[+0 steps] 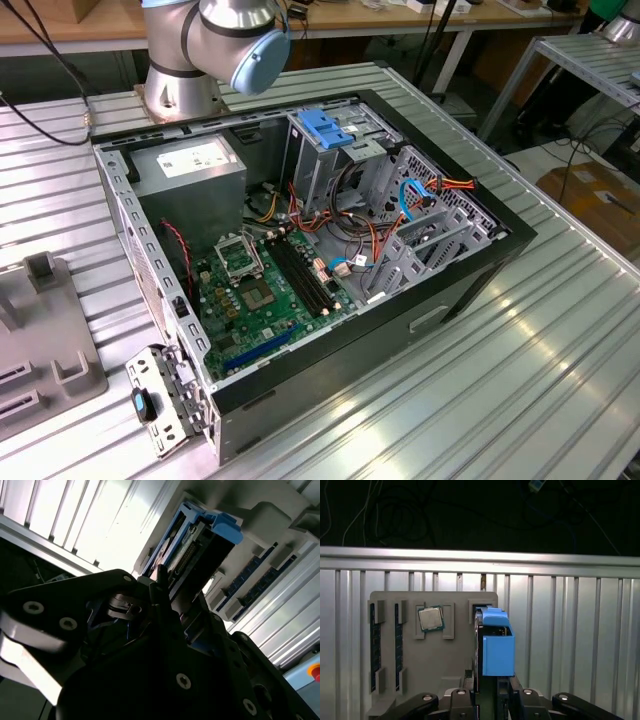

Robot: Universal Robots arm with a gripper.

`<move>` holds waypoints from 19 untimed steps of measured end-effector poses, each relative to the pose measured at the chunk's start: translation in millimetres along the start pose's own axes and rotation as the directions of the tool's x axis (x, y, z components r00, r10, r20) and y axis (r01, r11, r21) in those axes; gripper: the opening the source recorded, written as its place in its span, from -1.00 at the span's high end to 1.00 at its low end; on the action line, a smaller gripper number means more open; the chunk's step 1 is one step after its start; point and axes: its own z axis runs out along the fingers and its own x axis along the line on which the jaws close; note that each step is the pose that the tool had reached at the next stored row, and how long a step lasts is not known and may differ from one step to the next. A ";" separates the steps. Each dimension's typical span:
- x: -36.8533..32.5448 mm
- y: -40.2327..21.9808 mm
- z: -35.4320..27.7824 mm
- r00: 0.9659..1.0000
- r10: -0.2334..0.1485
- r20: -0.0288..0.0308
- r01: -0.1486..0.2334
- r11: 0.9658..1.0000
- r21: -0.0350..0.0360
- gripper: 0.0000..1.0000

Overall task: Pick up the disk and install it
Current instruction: 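Pick up the disk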

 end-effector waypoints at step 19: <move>-1.0 -0.8 -55.2 1.000 0.000 0.000 0.000 1.000 0.000 0.30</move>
